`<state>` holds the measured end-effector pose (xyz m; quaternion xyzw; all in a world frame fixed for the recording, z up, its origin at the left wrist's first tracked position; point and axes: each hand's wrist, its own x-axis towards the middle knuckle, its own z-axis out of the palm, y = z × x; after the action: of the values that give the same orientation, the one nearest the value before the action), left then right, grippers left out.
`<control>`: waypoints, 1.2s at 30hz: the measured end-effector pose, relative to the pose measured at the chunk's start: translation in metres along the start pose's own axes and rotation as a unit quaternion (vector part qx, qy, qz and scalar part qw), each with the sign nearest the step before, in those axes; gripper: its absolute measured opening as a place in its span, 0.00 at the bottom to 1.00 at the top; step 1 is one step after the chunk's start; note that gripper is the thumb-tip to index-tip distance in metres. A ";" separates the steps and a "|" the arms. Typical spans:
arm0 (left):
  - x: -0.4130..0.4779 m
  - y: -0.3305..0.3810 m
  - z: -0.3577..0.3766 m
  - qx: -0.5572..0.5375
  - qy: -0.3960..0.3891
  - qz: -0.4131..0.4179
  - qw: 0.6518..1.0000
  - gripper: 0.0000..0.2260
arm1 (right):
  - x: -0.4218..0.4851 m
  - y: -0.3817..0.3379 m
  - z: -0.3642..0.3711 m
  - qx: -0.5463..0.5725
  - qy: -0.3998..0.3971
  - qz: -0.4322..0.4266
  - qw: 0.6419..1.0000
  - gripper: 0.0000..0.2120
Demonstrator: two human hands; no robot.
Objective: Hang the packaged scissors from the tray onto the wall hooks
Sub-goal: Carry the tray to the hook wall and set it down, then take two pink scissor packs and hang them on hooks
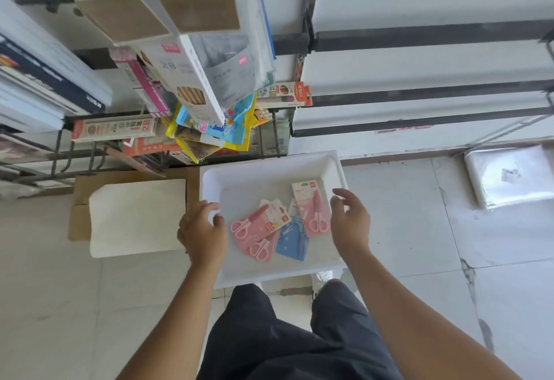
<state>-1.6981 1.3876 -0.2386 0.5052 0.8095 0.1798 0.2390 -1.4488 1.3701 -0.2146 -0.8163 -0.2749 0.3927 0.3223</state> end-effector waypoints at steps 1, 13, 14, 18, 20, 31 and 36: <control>-0.003 0.001 0.002 -0.019 -0.010 0.018 1.000 0.10 | -0.003 0.000 0.003 0.003 -0.021 -0.002 1.000 0.14; 0.011 -0.007 0.081 0.054 -0.229 0.060 0.970 0.08 | 0.024 0.034 0.052 0.059 -0.089 0.052 0.993 0.20; 0.015 -0.012 0.090 0.110 -0.243 0.082 0.960 0.13 | 0.029 0.038 0.055 0.052 -0.089 0.051 0.993 0.17; 0.022 -0.023 0.112 0.232 -0.273 0.088 0.929 0.28 | 0.045 0.053 0.066 -0.010 -0.082 0.055 0.995 0.22; 0.023 -0.025 0.116 0.234 -0.256 0.089 0.934 0.30 | 0.051 0.058 0.067 -0.047 -0.077 0.062 0.994 0.20; 0.029 -0.008 0.089 -0.092 -0.221 -0.061 0.969 0.04 | 0.047 0.075 0.087 -0.377 -0.169 -0.008 0.911 0.30; 0.032 0.007 0.061 -0.215 -0.231 -0.084 0.945 0.06 | 0.047 0.073 0.090 -0.390 -0.167 -0.077 0.902 0.37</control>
<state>-1.6707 1.4223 -0.2913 0.3998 0.7141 0.2072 0.5360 -1.4826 1.3840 -0.3336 -0.7752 -0.5181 0.3589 -0.0433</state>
